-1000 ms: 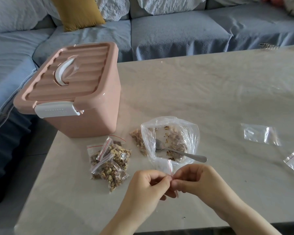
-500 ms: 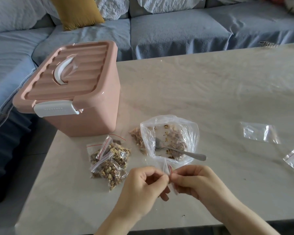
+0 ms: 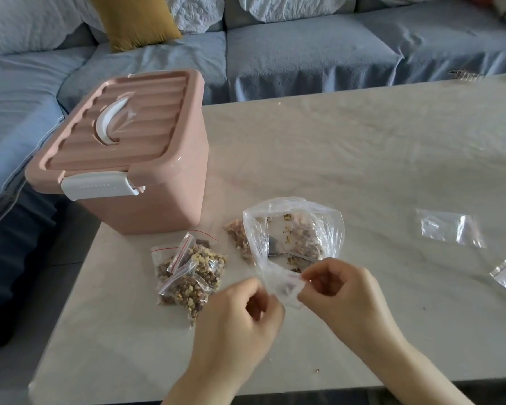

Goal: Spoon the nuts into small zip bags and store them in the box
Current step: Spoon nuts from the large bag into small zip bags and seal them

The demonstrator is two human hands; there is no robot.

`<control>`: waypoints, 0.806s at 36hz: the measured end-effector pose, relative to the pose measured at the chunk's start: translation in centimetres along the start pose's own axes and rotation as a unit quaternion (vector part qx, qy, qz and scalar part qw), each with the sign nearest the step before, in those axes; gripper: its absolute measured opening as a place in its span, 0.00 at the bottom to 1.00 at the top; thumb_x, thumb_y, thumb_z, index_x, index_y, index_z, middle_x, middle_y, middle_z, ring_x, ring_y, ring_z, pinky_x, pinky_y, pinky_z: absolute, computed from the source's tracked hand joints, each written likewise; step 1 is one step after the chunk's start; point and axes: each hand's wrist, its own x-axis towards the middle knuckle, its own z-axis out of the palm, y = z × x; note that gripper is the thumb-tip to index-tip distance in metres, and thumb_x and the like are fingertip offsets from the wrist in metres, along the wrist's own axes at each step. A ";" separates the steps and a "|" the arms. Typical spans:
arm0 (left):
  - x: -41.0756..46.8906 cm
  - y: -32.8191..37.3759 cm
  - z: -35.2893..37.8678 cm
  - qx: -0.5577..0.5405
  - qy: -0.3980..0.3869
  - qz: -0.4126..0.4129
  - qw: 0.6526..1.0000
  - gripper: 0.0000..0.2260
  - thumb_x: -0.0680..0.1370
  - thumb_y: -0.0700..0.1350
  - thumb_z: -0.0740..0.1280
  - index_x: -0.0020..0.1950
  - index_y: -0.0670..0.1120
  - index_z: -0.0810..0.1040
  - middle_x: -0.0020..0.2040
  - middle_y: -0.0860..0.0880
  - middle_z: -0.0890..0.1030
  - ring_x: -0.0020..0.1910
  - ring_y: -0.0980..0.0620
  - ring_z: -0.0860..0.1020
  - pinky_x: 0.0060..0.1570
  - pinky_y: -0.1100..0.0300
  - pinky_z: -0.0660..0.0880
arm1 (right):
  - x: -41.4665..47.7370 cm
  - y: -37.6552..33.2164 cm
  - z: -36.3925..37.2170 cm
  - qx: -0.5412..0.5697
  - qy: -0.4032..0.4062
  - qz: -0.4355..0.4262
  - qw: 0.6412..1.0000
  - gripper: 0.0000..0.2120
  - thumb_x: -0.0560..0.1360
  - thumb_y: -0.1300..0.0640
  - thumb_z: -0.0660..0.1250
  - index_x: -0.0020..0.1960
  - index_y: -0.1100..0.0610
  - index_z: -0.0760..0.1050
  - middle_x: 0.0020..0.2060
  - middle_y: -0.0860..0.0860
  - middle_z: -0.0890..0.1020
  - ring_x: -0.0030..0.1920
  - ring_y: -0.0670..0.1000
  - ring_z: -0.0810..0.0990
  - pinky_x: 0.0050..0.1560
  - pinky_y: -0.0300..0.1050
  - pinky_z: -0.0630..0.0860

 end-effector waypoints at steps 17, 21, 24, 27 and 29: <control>0.4 -0.7 2.2 0.084 -0.005 0.178 0.980 0.16 0.66 0.57 0.64 0.48 0.53 0.64 0.44 0.61 0.66 0.44 0.63 0.65 0.50 0.75 0.64 | -0.1 -1.1 -1.3 -0.108 -0.086 -0.077 0.987 0.10 0.68 0.61 0.69 0.38 0.46 0.72 0.32 0.44 0.78 0.30 0.40 0.73 0.33 0.34 0.70; 0.5 -1.2 2.1 0.104 0.018 0.157 0.982 0.17 0.66 0.60 0.64 0.47 0.54 0.65 0.43 0.57 0.72 0.43 0.56 0.71 0.44 0.64 0.71 | -0.1 -0.8 -1.7 -0.147 -0.069 -0.154 0.975 0.13 0.67 0.63 0.69 0.34 0.44 0.75 0.33 0.44 0.78 0.37 0.42 0.76 0.37 0.32 0.71; 0.7 -1.4 1.9 0.136 0.022 0.140 0.981 0.14 0.66 0.60 0.63 0.43 0.53 0.67 0.41 0.59 0.71 0.41 0.56 0.70 0.43 0.62 0.70 | -0.7 -1.0 -1.8 -0.129 -0.138 -0.182 0.965 0.09 0.70 0.57 0.70 0.41 0.41 0.79 0.38 0.39 0.80 0.44 0.41 0.76 0.42 0.29 0.71; 0.8 -1.4 2.0 0.146 0.023 0.154 0.977 0.14 0.68 0.60 0.62 0.41 0.49 0.71 0.40 0.56 0.74 0.41 0.55 0.71 0.43 0.61 0.68 | -1.0 -0.9 -1.5 -0.140 -0.210 -0.193 0.948 0.07 0.73 0.55 0.67 0.48 0.45 0.80 0.40 0.38 0.79 0.48 0.37 0.74 0.48 0.27 0.69; 0.7 -1.4 2.2 0.151 0.026 0.162 0.975 0.13 0.68 0.59 0.62 0.41 0.50 0.70 0.40 0.57 0.75 0.41 0.54 0.72 0.44 0.59 0.66 | -1.0 -0.9 -1.3 -0.139 -0.222 -0.193 0.946 0.11 0.74 0.56 0.66 0.53 0.44 0.79 0.42 0.38 0.80 0.50 0.36 0.75 0.49 0.25 0.67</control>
